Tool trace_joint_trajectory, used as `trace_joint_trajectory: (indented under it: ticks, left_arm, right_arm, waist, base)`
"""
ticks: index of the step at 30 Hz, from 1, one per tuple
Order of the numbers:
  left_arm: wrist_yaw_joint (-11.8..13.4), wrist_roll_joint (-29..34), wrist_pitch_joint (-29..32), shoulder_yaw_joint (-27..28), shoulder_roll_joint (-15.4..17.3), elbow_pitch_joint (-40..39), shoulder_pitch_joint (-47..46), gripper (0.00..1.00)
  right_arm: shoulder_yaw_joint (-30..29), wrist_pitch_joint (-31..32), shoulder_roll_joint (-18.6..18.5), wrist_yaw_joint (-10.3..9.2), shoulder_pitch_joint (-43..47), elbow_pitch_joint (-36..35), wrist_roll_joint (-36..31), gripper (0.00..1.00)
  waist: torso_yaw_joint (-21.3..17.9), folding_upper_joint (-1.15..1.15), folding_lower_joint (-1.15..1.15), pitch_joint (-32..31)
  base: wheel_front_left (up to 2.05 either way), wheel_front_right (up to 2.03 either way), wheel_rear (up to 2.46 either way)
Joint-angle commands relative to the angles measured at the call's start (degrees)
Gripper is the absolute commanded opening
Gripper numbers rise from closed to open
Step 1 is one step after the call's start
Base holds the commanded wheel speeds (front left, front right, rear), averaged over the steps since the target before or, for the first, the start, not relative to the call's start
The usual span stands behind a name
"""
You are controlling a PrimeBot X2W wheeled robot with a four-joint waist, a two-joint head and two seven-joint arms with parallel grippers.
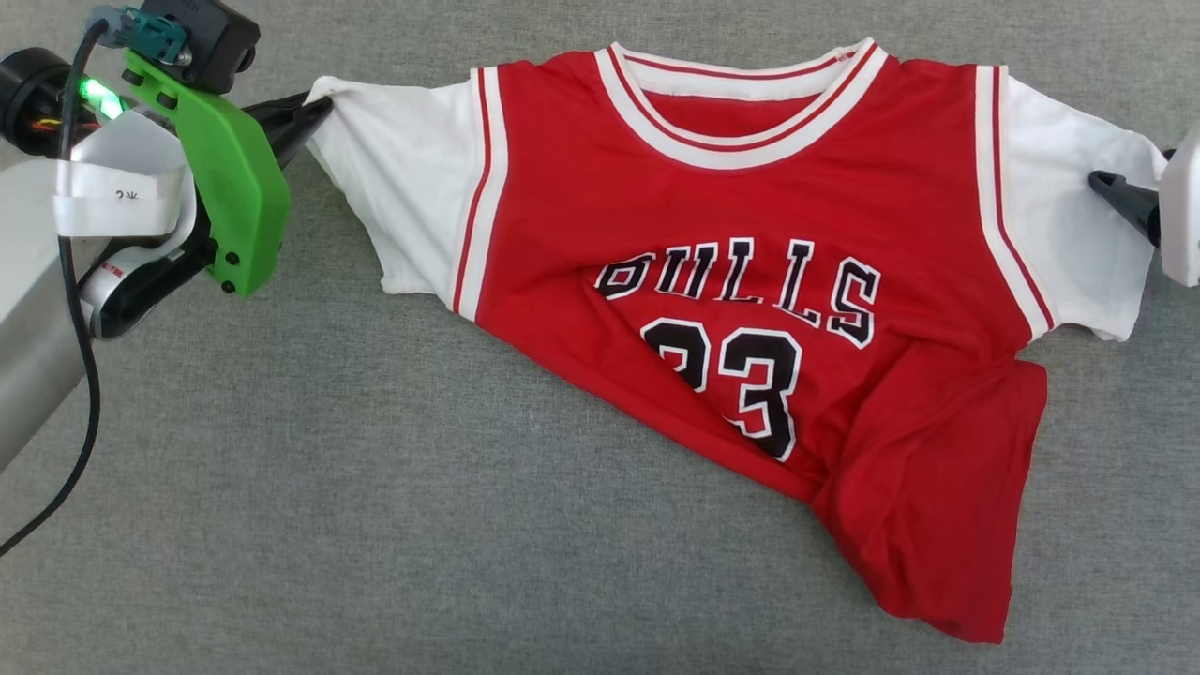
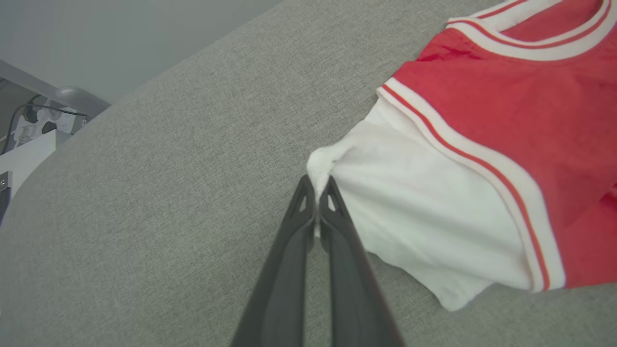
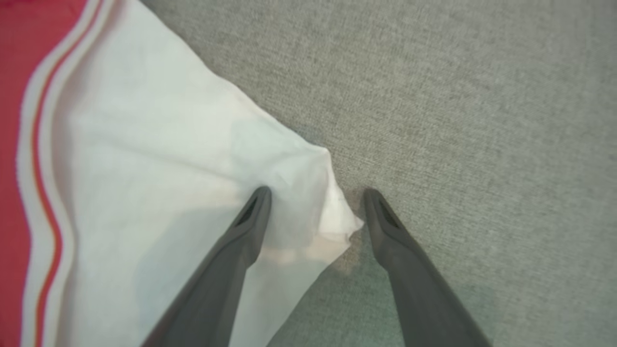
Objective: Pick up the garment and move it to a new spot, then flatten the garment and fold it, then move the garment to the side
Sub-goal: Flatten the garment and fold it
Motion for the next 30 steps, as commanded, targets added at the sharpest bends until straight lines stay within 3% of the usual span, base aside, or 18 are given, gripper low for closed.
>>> trace_joint_trajectory:
  ticks: [1, 2, 9, 15, 22, 30]
  left_arm:
    - [0.29, 0.48, -0.43, 0.06, 0.15, 0.15, -0.62, 0.0]
    - [0.29, 0.43, -0.47, 0.02, 0.24, 0.28, -0.48, 0.0]
    - [0.1, 1.03, -1.92, -0.36, 0.21, 1.31, 0.17, 0.0]
    - [0.25, 3.26, -6.7, 0.16, 0.96, 1.06, 0.11, 0.0]
    - [3.41, 7.34, -13.57, 1.95, 2.56, -1.54, -1.12, 0.0]
    - [7.7, 9.75, -17.46, 4.87, 3.18, -6.55, -4.15, 0.0]
  right_arm:
    - [2.89, -0.42, 2.11, -0.04, 2.46, 2.2, 0.02, 0.47]
    - [3.15, -1.54, 2.15, -0.04, 2.08, 2.56, 0.25, 0.0]
    - [4.53, -9.78, 1.08, -0.04, -0.04, 2.5, 1.95, 0.0]
    - [6.26, -18.6, -2.64, -0.04, -0.14, -2.14, 2.85, 0.0]
    - [4.31, -27.35, -6.59, -0.04, -0.35, -7.91, 2.92, 0.0]
    - [-3.04, -33.76, -7.0, -0.04, -2.15, -12.58, -0.89, 0.0]
  waist:
    - [-0.41, 0.0, 0.0, -0.42]
    - [-0.64, 0.0, 0.0, -0.76]
    - [-1.78, 0.0, 0.0, -4.63]
    - [-2.94, 0.0, 0.0, -9.87]
    - [-4.2, 0.0, 0.0, -15.02]
    - [-5.03, 0.0, 0.0, -19.05]
  base:
    - [0.0, 0.0, 0.0]
    - [0.0, 0.0, 0.0]
    - [0.0, 0.0, 0.0]
    - [0.0, 0.0, 0.0]
    - [0.0, 0.0, 0.0]
    - [0.0, 0.0, 0.0]
